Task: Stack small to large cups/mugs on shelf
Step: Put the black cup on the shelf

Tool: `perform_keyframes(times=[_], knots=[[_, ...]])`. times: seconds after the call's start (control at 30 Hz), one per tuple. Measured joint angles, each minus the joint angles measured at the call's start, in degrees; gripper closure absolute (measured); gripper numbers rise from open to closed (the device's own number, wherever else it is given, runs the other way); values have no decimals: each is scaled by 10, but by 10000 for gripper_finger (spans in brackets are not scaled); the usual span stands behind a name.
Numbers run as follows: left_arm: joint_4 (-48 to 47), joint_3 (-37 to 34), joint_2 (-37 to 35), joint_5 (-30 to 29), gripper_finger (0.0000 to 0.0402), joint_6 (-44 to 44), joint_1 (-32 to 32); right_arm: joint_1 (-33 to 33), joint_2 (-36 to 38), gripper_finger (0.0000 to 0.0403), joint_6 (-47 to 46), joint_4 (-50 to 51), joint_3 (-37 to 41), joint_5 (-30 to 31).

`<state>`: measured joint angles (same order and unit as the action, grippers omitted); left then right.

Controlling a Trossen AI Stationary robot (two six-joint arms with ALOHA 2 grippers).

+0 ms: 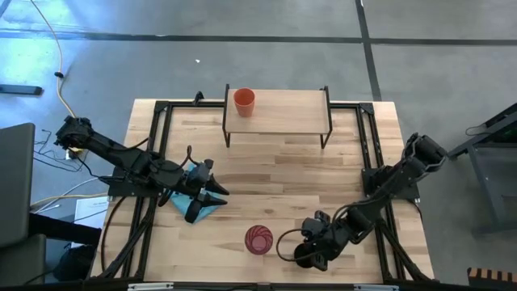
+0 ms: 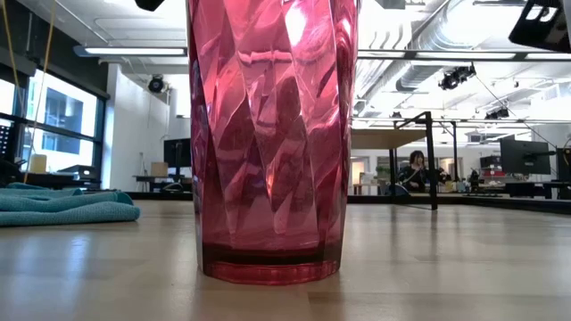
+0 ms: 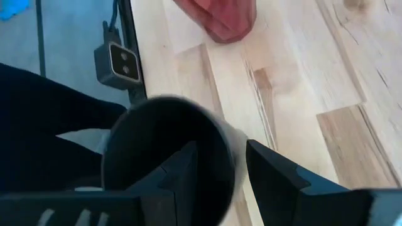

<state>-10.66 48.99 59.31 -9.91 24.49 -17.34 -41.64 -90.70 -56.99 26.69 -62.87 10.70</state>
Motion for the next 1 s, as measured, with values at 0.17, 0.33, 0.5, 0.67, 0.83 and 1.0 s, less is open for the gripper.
perform_keyframes(times=[0.17, 0.33, 0.5, 0.67, 0.83, 1.0], knots=[[0, 0, 0, 0, 268, 0, 0, 11, 0, 331, 4, -3, 0, -3], [-6, 0, 0, 0, 268, 0, 1, 21, 0, 392, 24, -4, 0, -28], [-17, 0, 0, 0, 268, -1, 1, 40, 3, 399, 23, 0, 0, -45], [-21, 0, 0, 0, 268, -2, 1, 71, 26, 401, 42, 26, -7, -52], [-29, 0, 0, -1, 268, -2, 1, 116, 45, 402, 92, 156, -68, -52], [-29, 0, 0, -2, 268, -2, 1, 177, 46, 402, 168, 291, -155, -52]])
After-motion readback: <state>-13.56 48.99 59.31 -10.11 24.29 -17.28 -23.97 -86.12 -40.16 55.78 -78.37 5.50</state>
